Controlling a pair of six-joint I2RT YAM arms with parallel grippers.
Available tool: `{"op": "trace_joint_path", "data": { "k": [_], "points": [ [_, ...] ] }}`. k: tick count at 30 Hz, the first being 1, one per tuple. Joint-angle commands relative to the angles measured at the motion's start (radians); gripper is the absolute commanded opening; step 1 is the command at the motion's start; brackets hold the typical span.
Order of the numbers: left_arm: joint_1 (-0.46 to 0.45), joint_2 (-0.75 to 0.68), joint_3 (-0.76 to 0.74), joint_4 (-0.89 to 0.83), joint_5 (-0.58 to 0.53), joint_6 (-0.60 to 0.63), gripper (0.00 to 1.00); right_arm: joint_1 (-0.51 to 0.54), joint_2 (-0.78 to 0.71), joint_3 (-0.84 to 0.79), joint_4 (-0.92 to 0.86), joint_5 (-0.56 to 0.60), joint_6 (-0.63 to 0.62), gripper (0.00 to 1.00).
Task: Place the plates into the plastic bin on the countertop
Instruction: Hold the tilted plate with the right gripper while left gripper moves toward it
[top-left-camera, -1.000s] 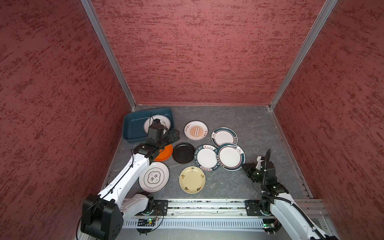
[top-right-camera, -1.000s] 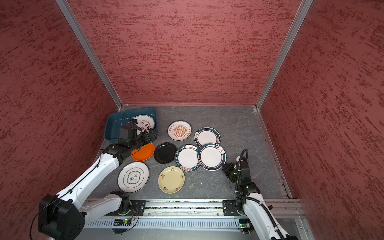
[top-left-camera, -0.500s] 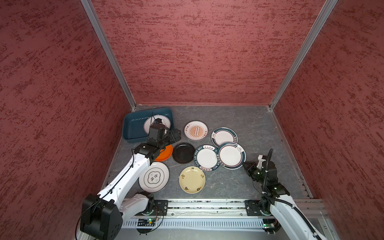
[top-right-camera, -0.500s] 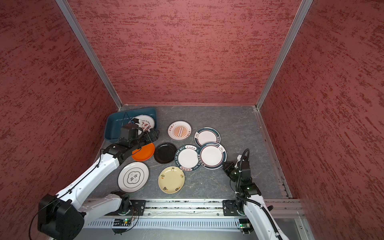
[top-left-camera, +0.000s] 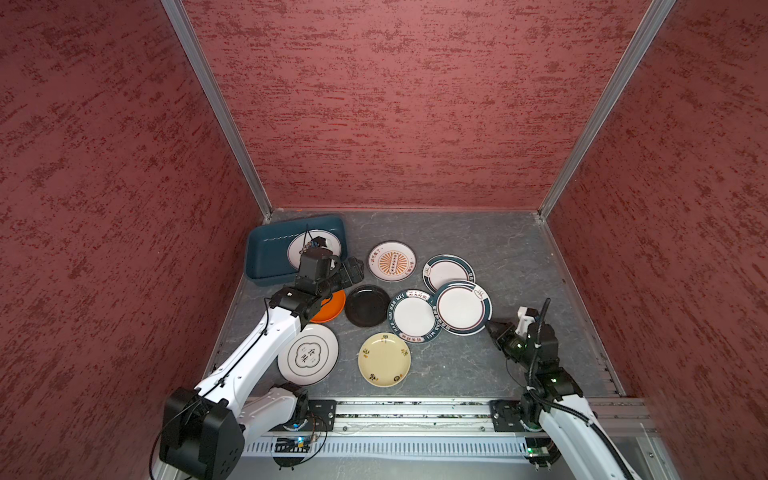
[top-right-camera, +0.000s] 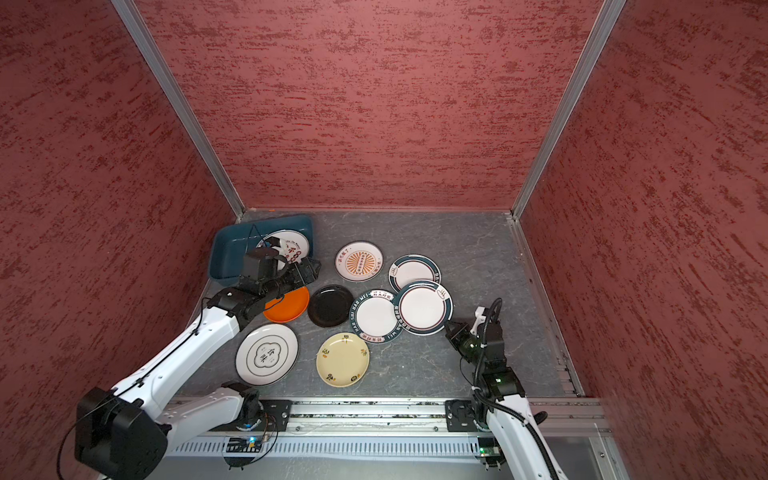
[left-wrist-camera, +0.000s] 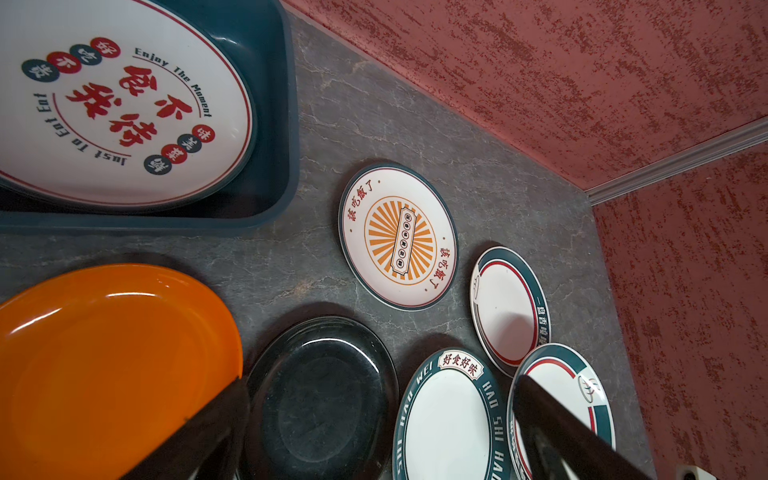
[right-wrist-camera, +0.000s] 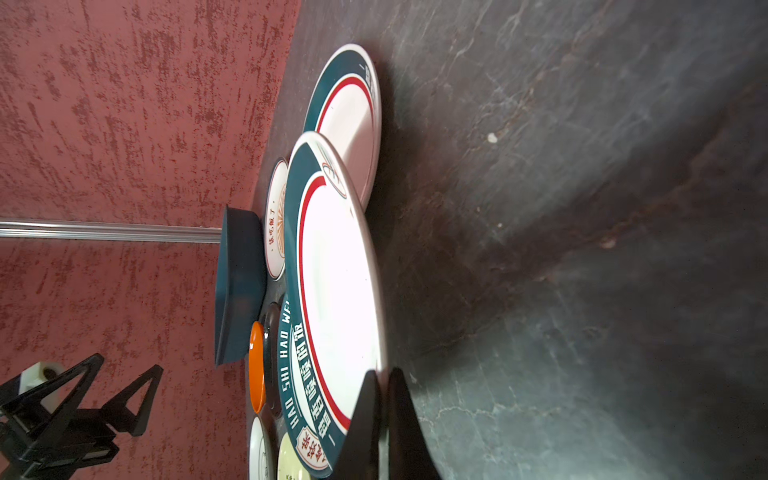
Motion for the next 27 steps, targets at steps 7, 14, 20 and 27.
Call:
{"op": "trace_joint_path", "data": {
  "k": [7, 14, 20, 27],
  "points": [
    [-0.026, 0.026, 0.046, 0.031, 0.011, 0.008, 0.99, 0.001, -0.061, 0.023, -0.023, -0.044, 0.075, 0.0],
    [-0.059, 0.036, 0.044, 0.051, 0.003, 0.004, 0.99, 0.001, -0.061, 0.042, -0.005, -0.023, 0.113, 0.0],
    [-0.099, 0.057, 0.031, 0.095, 0.026, -0.032, 0.99, 0.0, -0.064, 0.02, 0.106, -0.01, 0.186, 0.0],
    [-0.212, 0.169, 0.049, 0.164, 0.032, -0.074, 0.99, 0.001, -0.014, 0.026, 0.184, -0.032, 0.22, 0.0]
  ]
}}
